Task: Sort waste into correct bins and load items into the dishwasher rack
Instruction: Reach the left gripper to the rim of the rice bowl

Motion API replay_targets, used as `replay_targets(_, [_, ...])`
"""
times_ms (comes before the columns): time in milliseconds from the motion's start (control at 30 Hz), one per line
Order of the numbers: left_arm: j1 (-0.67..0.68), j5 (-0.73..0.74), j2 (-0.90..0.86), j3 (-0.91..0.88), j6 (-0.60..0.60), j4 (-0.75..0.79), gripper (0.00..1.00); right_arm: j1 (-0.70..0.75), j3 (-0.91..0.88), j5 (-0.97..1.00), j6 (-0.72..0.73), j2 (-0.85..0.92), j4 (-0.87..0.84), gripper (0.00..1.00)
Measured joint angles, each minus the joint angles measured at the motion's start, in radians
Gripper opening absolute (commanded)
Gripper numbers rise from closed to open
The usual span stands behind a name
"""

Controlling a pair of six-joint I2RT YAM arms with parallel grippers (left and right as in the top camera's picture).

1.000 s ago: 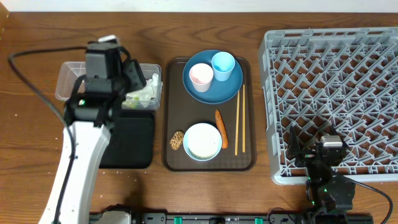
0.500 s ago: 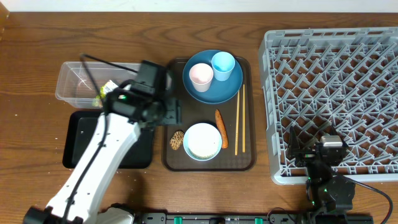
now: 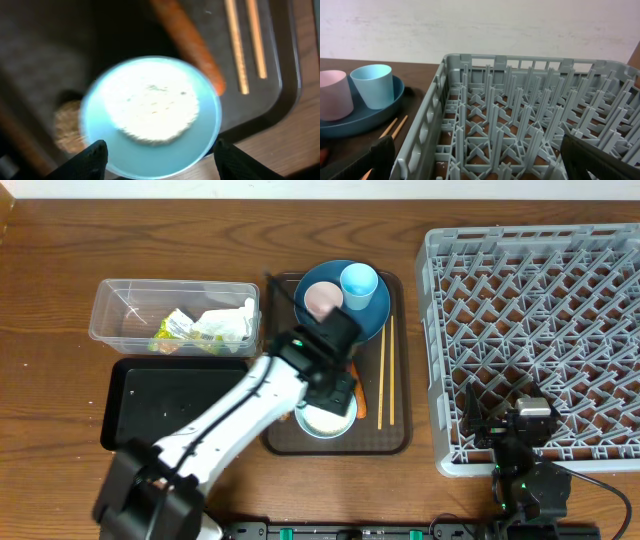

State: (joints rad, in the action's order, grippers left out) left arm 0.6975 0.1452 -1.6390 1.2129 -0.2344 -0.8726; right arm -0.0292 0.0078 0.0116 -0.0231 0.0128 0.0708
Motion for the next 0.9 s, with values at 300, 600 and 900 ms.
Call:
replay_targets(300, [0.135,0.006,-0.083,0.000,0.006,0.016,0.69,0.000,0.000,0.000,0.000,0.000,0.000,0.99])
replay_targets(600, [0.167,0.006,-0.114,0.000,0.029,0.018,0.69,0.000,0.000,0.000,0.000,0.000,0.000,0.99])
replay_targets(900, [0.155,0.039,-0.203,0.000,0.049,0.027,0.63,0.000,0.000,0.000,0.000,0.000,0.000,0.99])
